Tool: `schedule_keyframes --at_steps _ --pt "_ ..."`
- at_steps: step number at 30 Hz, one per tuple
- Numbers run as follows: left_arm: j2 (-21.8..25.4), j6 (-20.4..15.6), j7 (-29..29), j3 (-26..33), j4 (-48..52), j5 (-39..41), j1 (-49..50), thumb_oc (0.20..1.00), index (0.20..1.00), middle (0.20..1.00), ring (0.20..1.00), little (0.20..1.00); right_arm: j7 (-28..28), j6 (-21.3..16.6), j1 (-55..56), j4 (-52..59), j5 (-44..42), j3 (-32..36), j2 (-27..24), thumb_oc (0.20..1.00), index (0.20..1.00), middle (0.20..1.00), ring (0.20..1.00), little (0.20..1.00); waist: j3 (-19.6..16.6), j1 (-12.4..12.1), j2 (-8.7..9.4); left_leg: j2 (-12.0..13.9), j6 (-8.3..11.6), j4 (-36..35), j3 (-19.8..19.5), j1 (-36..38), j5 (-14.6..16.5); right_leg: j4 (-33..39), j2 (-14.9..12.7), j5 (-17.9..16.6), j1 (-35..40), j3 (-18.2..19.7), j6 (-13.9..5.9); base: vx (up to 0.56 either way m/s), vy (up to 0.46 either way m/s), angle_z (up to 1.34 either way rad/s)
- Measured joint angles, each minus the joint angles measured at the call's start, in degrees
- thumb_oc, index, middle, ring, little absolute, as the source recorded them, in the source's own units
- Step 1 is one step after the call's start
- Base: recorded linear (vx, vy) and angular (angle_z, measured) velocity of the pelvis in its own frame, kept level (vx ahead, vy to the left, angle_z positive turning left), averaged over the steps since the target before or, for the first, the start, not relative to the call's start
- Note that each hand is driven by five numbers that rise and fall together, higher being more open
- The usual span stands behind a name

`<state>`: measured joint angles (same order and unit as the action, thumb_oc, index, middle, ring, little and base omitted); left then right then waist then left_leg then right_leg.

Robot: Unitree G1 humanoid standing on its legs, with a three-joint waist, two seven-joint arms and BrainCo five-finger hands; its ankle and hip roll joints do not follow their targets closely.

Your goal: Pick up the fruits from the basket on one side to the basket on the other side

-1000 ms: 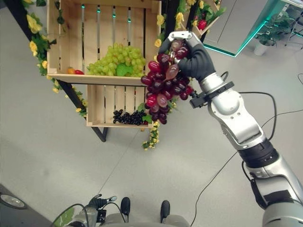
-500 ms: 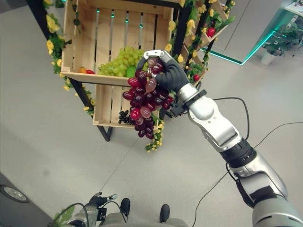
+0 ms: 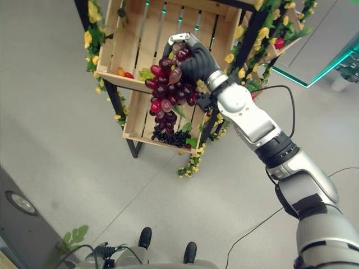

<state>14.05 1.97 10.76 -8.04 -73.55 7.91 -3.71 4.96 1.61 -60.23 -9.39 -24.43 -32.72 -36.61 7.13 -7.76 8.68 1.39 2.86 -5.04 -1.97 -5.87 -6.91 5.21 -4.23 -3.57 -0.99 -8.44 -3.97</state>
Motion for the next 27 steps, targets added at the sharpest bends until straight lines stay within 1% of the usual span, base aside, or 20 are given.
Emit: schedule_keyframes --at_steps 2,4,5,9,12,16,17,19,23,27 --pt "0.03 -0.07 -0.08 -0.48 -0.01 0.76 0.11 1.000 1.000 1.000 1.000 1.000 0.38 -0.02 -2.90 -2.08 -0.05 -2.07 -0.16 0.200 0.200 0.200 0.200 0.200 0.25 -1.05 0.04 -0.03 -0.01 0.01 -0.10 -0.43 -0.02 0.00 0.01 0.06 -0.42 -0.03 0.08 0.00 0.007 0.05" --pt "0.09 -0.10 -0.38 -0.54 0.00 0.84 -0.12 1.000 1.000 1.000 1.000 1.000 0.56 -0.02 -5.43 -5.05 -0.55 -2.69 -0.22 0.200 0.200 0.200 0.200 0.200 0.61 -1.22 0.23 -0.05 0.01 0.01 -0.27 -0.98 -0.09 0.00 0.02 0.06 -0.89 -0.14 0.09 -0.01 -0.001 0.02" --pt "0.21 -0.17 -0.44 -0.54 0.02 0.95 -0.12 1.000 1.000 1.000 1.000 1.000 0.72 -0.02 -7.32 -7.00 -1.03 -3.14 -0.29 0.200 0.200 0.200 0.200 0.200 1.37 -1.40 0.31 -0.08 -0.17 0.01 -0.41 -1.00 -0.27 0.00 0.01 0.06 -0.84 -0.26 0.09 -0.01 0.004 0.06" --pt "0.71 -0.55 -0.66 -1.93 -0.03 2.45 -1.32 1.000 1.000 1.000 1.000 1.000 1.11 -0.03 -11.56 -11.25 -1.82 -4.24 -2.53 0.200 0.200 0.200 0.200 0.200 2.92 -1.34 0.61 -0.25 -0.01 0.02 -1.45 -2.48 -0.50 0.00 -0.05 0.08 -1.78 -1.34 0.06 -0.01 0.002 0.14" --pt "0.76 -0.89 -0.74 -2.06 -0.04 2.51 -1.74 1.000 1.000 1.000 1.000 1.000 1.87 0.00 -13.34 -13.81 -2.23 -4.40 -3.25 0.200 0.200 0.200 0.200 0.200 3.80 -1.47 0.56 -0.48 -0.30 0.03 -1.69 -3.19 -0.77 0.00 -0.19 0.11 -2.29 -1.44 0.03 0.00 0.000 0.07" --pt "0.88 -1.25 -0.80 -2.09 -0.09 3.02 -2.50 1.000 1.000 1.000 1.000 1.000 2.01 -0.04 -15.15 -18.14 -3.02 -4.75 -5.76 0.200 0.200 0.200 0.200 0.200 5.06 -1.43 0.60 -0.66 -0.24 0.03 -2.82 -4.26 -1.18 0.00 -0.22 0.21 -2.76 -1.54 -0.05 0.01 -0.005 0.14" --pt "0.92 -1.27 -0.88 -2.40 -0.10 3.03 -2.79 1.000 1.000 1.000 1.000 1.000 2.07 0.11 -16.18 -20.06 -3.40 -5.89 -7.06 0.200 0.200 0.200 0.200 0.200 5.21 -1.46 0.61 -0.67 -0.18 0.04 -3.20 -4.85 -1.30 0.00 -0.20 0.26 -3.15 -1.57 -0.05 0.01 -0.008 0.14" --pt "1.07 -1.30 -0.98 -2.52 -0.18 3.11 -3.10 1.000 1.000 1.000 1.000 1.000 2.34 0.29 -17.52 -22.18 -3.92 -6.05 -7.51 0.200 0.200 0.200 0.200 0.200 5.98 -1.47 0.61 -0.62 -0.12 0.04 -3.40 -5.06 -1.44 0.00 -0.15 0.27 -3.33 -1.56 -0.05 0.03 -0.006 0.06" --pt "1.20 -1.35 -1.03 -3.19 -0.25 3.13 -3.45 1.000 1.000 1.000 1.000 1.000 2.65 0.33 -19.52 -26.12 -4.52 -6.39 -7.69 0.200 0.200 0.200 0.200 0.200 6.28 -1.37 0.53 -0.66 -0.09 0.03 -3.60 -5.19 -1.43 0.00 -0.16 0.48 -3.34 -1.70 -0.12 0.03 0.002 0.03" --pt "1.22 -1.63 -1.16 -3.56 -0.39 4.20 -3.65 1.000 1.000 1.000 1.000 1.000 2.88 0.35 -21.43 -30.09 -4.54 -6.46 -9.33 0.200 0.200 0.200 0.200 0.200 6.48 -1.41 0.58 -0.72 0.02 0.03 -4.52 -5.85 -1.65 0.01 -0.09 0.68 -3.51 -1.89 -0.06 0.03 0.003 0.12"
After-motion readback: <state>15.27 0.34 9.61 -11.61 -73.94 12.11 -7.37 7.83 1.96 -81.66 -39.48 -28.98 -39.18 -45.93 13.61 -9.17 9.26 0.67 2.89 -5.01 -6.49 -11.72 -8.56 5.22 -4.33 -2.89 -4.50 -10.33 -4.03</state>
